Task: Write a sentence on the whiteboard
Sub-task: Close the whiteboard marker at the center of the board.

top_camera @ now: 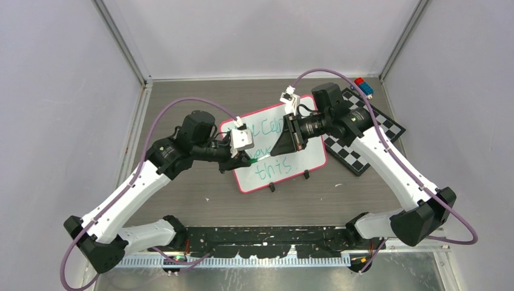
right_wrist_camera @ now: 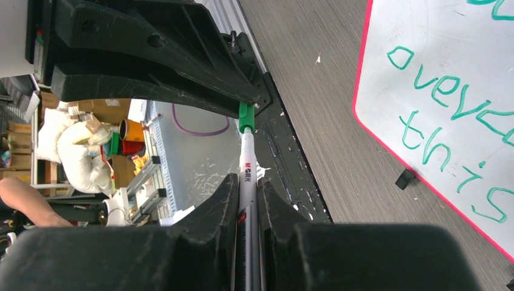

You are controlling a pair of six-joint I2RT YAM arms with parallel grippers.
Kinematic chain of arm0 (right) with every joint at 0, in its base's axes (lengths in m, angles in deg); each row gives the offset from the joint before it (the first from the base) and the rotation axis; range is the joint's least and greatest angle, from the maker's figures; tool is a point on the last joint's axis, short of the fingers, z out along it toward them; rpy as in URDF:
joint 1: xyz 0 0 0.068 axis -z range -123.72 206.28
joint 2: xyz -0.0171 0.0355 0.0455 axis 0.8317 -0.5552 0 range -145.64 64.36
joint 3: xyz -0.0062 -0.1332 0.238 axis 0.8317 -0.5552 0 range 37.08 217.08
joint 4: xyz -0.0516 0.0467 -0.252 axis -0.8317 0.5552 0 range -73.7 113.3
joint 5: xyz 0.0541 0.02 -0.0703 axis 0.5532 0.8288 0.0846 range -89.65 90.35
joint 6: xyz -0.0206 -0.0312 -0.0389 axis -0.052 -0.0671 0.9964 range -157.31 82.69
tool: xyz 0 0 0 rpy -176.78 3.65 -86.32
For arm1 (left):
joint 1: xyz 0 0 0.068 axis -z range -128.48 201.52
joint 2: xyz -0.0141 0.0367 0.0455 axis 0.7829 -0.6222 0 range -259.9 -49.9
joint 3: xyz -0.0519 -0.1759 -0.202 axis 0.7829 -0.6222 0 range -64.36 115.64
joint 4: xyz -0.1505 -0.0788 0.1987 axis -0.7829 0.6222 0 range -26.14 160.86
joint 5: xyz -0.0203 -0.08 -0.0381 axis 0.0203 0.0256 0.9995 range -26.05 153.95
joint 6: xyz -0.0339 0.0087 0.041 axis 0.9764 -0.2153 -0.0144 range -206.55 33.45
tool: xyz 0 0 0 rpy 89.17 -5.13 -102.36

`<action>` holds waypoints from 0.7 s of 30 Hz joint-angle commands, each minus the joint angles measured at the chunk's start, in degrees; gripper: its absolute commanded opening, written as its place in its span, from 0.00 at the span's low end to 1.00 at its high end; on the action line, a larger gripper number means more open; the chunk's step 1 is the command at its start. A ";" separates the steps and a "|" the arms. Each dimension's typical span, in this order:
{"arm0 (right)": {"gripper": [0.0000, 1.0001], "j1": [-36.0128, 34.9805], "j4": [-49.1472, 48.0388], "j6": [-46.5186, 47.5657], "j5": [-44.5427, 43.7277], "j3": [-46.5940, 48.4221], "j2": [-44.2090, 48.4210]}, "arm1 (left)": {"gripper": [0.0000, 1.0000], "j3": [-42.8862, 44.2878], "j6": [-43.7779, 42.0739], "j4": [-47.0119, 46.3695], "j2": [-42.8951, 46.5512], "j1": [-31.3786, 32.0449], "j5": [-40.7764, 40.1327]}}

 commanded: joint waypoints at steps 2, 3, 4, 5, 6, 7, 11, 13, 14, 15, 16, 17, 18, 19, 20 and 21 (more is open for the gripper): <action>0.00 -1.13 -1.39 -0.18 -1.38 2.28 -0.37 | 0.00 3.40 4.33 -5.87 -1.47 0.77 2.08; 0.00 -1.19 -1.39 -0.16 -2.14 2.29 -0.33 | 0.00 3.78 5.07 -5.92 -1.85 0.99 2.19; 0.00 -1.18 -1.35 -0.07 -2.99 2.29 -0.30 | 0.00 4.21 5.87 -6.22 -2.30 1.20 2.33; 0.00 -1.16 -1.38 -0.05 -3.85 2.31 -0.29 | 0.00 4.70 6.80 -6.53 -2.71 1.35 2.61; 0.00 -1.16 -1.38 -0.09 -4.44 2.34 -0.20 | 0.00 5.34 7.64 -7.01 -3.12 1.60 2.94; 0.00 -1.12 -1.46 -0.09 -4.80 2.29 -0.27 | 0.00 5.85 8.49 -7.26 -3.75 1.85 3.21; 0.00 -1.23 -1.98 -0.19 -4.44 1.85 -0.46 | 0.00 7.39 12.47 -9.22 -5.60 2.29 3.56; 0.00 -1.27 -2.45 -0.23 -3.82 1.05 -0.39 | 0.00 8.18 14.77 -10.21 -6.44 2.29 3.51; 0.00 -1.29 -2.81 -0.28 -3.45 0.58 -0.31 | 0.00 8.67 15.63 -10.78 -6.83 2.29 3.54; 0.00 -1.28 -3.33 -0.43 -3.21 -0.08 -0.22 | 0.00 9.05 16.39 -11.26 -7.22 2.29 3.59; 0.00 -1.29 -3.94 -0.38 -3.01 -0.81 -0.15 | 0.00 9.57 17.08 -11.69 -7.66 2.29 3.60; 0.00 -1.24 -4.59 -0.42 -2.92 -1.66 -0.19 | 0.00 10.02 17.52 -12.14 -8.08 2.29 3.53; 0.00 -1.28 -5.34 -0.79 -2.75 -2.59 -0.38 | 0.00 10.64 17.70 -12.24 -8.62 2.29 3.47; 0.00 -1.26 -6.41 -1.34 -2.00 -3.50 -0.56 | 0.00 11.32 17.68 -12.27 -9.10 2.29 3.50; 0.00 -1.29 -7.60 -2.03 -1.00 -4.45 -0.77 | 0.00 12.28 17.32 -12.18 -9.63 2.29 3.41; 0.00 -1.22 -9.12 -2.61 0.14 -5.55 -1.04 | 0.00 13.03 16.77 -11.45 -10.15 2.29 3.20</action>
